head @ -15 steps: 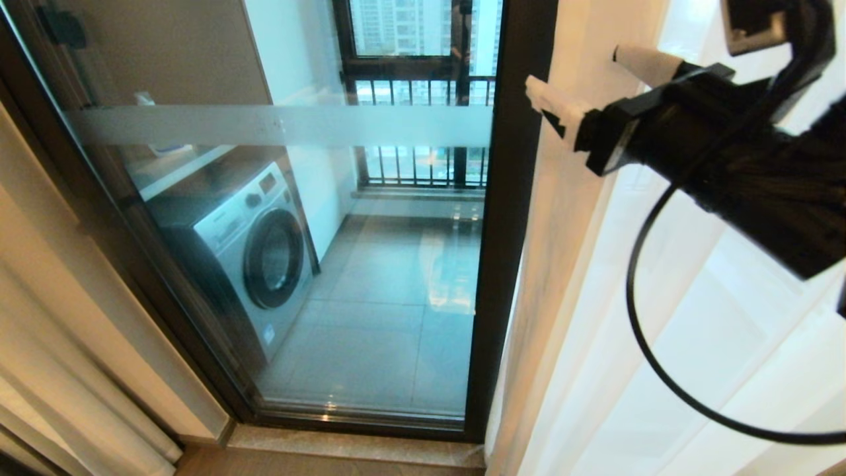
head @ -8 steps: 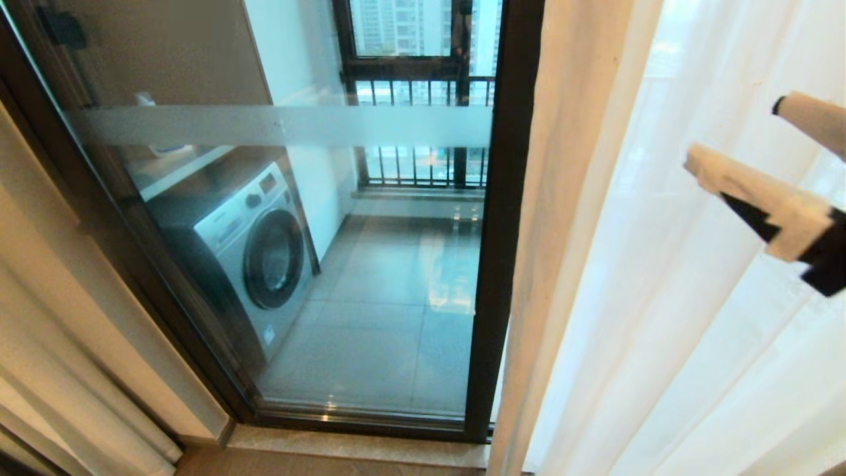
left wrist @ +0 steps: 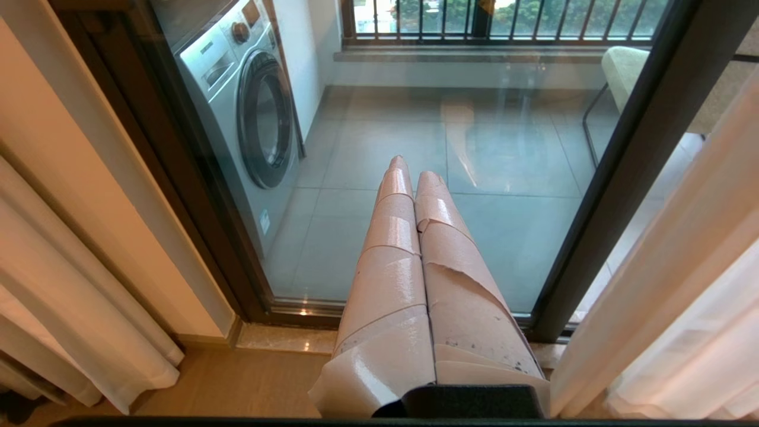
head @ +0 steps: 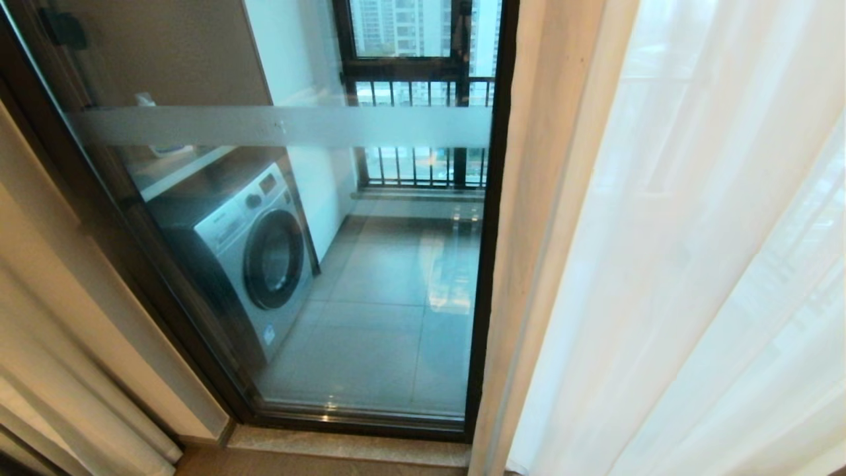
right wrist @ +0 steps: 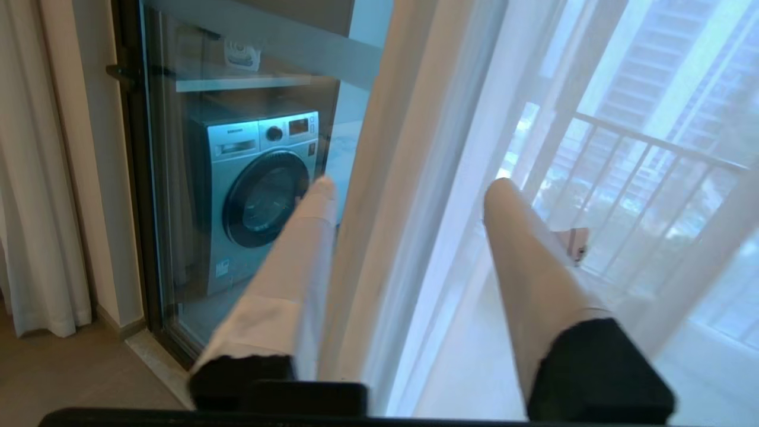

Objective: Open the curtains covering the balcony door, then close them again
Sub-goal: Close the inner curtains on both sides

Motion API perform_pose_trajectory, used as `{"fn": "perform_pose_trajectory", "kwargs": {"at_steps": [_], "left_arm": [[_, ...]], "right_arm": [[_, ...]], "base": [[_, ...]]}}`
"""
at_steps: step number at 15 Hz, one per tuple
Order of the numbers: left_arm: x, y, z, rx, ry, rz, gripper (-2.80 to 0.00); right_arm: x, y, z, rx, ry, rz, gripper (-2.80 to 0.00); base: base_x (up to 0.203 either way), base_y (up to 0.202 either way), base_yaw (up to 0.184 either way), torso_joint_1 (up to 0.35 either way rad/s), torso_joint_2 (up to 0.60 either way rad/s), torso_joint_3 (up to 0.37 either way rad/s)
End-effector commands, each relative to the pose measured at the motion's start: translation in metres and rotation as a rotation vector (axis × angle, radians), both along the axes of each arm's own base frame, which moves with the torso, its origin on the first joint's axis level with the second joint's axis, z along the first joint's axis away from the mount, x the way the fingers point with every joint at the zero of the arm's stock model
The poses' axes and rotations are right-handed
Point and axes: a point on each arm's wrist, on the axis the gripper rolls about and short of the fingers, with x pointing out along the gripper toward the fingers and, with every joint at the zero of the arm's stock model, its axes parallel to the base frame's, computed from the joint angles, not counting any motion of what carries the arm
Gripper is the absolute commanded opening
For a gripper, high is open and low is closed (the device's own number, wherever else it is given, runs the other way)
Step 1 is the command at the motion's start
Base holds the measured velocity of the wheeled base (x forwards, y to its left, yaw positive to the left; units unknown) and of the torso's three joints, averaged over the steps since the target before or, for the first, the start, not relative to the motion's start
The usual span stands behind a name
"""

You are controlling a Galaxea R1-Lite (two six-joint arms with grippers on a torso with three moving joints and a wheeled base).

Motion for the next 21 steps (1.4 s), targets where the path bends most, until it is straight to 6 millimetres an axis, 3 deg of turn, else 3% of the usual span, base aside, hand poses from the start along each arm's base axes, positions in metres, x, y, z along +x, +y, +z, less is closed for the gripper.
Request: {"fn": "perform_pose_trajectory", "kwargs": {"at_steps": [1, 6, 13, 19, 21], "left_arm": [[0.000, 0.000, 0.000, 0.000, 0.000, 0.001, -2.80], [0.000, 0.000, 0.000, 0.000, 0.000, 0.001, -2.80], [0.000, 0.000, 0.000, 0.000, 0.001, 0.001, -2.80], [0.000, 0.000, 0.000, 0.000, 0.000, 0.001, -2.80], [0.000, 0.000, 0.000, 0.000, 0.000, 0.001, -2.80]], "right_arm": [[-0.013, -0.011, -0.020, 0.007, -0.011, -0.024, -2.80], [-0.016, -0.019, -0.076, -0.053, 0.115, -0.178, -2.80], [-0.038, -0.031, -0.121, -0.035, 0.341, -0.335, -2.80], [-0.039, -0.031, -0.132, -0.006, 0.461, -0.467, -2.80], [-0.040, -0.030, -0.136, -0.005, 0.504, -0.430, -2.80]], "base": [[0.000, 0.000, 0.000, 0.000, 0.00, 0.000], [0.000, 0.000, 0.000, 0.000, 0.00, 0.000], [0.000, 0.000, 0.000, 0.000, 0.00, 0.000], [0.000, 0.000, 0.000, 0.000, 0.00, 0.000], [0.000, 0.000, 0.000, 0.000, 0.00, 0.000]]}}
